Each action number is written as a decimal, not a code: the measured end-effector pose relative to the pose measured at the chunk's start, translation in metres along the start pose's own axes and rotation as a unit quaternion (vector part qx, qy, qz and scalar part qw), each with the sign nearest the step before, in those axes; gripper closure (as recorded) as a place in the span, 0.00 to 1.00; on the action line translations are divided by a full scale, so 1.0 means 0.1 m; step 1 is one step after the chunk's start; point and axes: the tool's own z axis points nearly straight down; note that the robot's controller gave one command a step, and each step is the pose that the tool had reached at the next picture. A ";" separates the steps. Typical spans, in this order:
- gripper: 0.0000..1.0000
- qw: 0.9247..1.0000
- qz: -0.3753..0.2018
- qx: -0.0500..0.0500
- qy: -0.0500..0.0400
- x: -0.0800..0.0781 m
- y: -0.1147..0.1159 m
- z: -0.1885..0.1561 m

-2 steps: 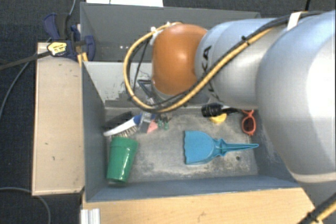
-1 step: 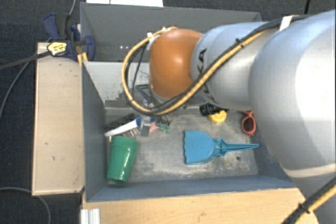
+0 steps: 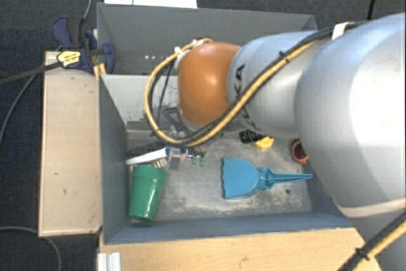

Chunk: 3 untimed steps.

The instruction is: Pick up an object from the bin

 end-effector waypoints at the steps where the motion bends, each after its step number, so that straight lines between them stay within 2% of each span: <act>1: 1.00 1.000 -0.018 0.002 0.001 0.06 0.04 0.32; 2: 1.00 0.999 -0.041 0.000 0.002 0.06 0.14 0.43; 3: 1.00 0.999 -0.036 0.000 -0.001 0.03 0.08 0.42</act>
Offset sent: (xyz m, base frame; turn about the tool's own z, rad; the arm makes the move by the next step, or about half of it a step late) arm 0.0026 0.0260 -0.0123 -0.1334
